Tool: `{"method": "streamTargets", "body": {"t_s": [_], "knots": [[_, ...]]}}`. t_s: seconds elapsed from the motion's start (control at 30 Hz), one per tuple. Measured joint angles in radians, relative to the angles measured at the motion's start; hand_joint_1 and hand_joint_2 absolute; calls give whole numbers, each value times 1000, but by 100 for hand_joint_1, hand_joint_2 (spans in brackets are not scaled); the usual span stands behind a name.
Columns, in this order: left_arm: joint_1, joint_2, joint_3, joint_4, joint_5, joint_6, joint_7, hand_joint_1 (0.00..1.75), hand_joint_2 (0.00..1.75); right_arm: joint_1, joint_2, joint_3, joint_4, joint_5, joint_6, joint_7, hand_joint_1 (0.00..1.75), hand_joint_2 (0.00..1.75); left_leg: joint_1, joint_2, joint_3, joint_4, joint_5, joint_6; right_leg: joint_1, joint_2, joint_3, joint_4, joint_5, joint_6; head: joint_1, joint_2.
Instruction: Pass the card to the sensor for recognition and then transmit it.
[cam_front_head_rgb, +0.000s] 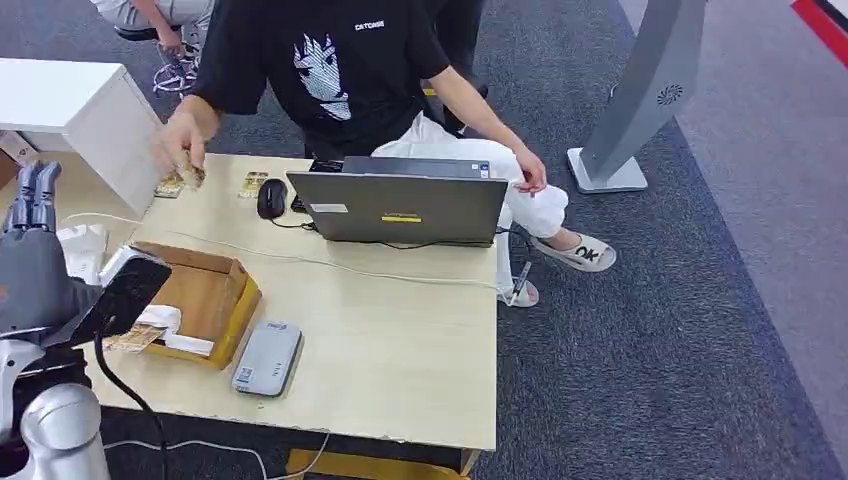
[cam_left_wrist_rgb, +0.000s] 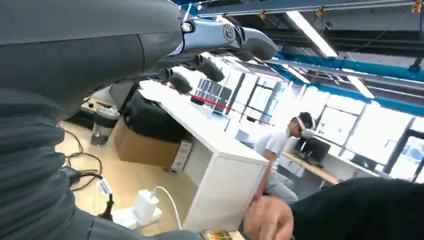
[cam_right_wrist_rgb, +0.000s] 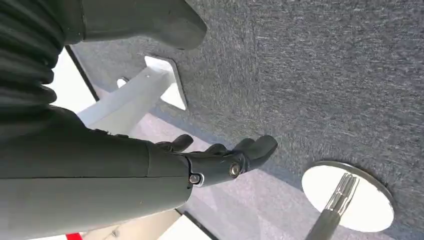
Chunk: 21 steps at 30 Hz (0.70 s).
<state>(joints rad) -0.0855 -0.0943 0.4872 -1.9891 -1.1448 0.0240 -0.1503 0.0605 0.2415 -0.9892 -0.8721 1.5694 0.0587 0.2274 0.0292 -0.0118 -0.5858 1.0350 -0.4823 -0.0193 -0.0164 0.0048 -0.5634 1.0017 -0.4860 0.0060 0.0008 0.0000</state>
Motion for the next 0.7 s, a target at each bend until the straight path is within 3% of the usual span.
{"method": "streamTargets", "body": {"t_s": [0.43,0.6,0.7], "knots": [[14,-44,19,-52,42,-3,-16,0,175,0,0,-3,0,0,0,-3,0,175,0,0,0,0,0,0,0,0,0,0,0,0,0,0],[85,-90,57,-127,217,35,-96,0,175,2,5,-14,-4,0,5,-6,0,175,0,1,-1,0,-1,0,0,1,0,0,0,0,0,0],[156,-153,143,-200,390,65,-132,0,175,4,9,-26,-8,0,13,-3,0,175,0,0,-1,0,-2,1,0,0,0,0,-2,0,0,0]]}}
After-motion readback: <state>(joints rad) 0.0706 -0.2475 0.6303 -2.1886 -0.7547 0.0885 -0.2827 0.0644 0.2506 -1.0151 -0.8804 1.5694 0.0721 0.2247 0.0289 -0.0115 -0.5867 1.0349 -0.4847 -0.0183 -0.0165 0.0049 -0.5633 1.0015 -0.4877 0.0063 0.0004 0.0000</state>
